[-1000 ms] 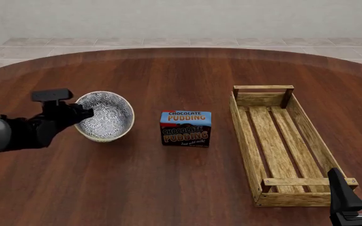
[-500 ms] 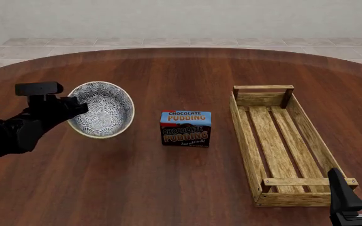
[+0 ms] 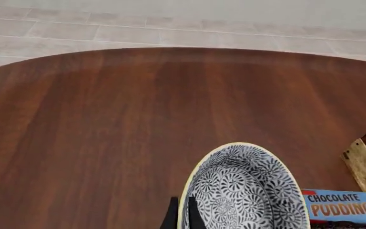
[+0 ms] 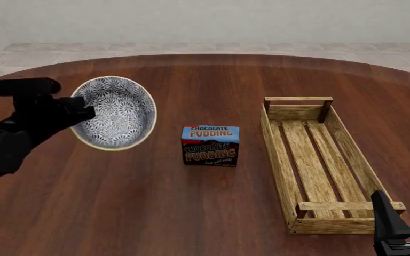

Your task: Pick up the bowl on the left and put it in the tray.

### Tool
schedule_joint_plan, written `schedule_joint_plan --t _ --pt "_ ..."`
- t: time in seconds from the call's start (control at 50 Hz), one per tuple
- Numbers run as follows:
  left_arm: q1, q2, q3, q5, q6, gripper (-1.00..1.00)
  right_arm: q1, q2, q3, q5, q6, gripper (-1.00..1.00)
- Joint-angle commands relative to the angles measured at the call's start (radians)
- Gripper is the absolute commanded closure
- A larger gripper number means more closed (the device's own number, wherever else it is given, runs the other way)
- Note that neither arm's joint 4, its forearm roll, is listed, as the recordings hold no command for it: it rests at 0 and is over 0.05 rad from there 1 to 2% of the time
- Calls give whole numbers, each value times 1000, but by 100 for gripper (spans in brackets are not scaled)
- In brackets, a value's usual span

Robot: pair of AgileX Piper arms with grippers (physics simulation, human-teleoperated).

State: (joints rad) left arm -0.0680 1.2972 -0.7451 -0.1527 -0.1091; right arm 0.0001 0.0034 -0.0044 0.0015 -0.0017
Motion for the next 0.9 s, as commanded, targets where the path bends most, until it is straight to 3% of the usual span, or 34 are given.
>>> schedule_joint_plan --t 0.02,0.42,0.9 --pt "-24 -83 -25 63 -4 100 0 0 0 0 0 -100" --pt "-89 -193 -56 157 -12 100 0 0 0 0 0 -100" --pt "-233 -349 -92 269 -33 100 0 0 0 0 0 -100"
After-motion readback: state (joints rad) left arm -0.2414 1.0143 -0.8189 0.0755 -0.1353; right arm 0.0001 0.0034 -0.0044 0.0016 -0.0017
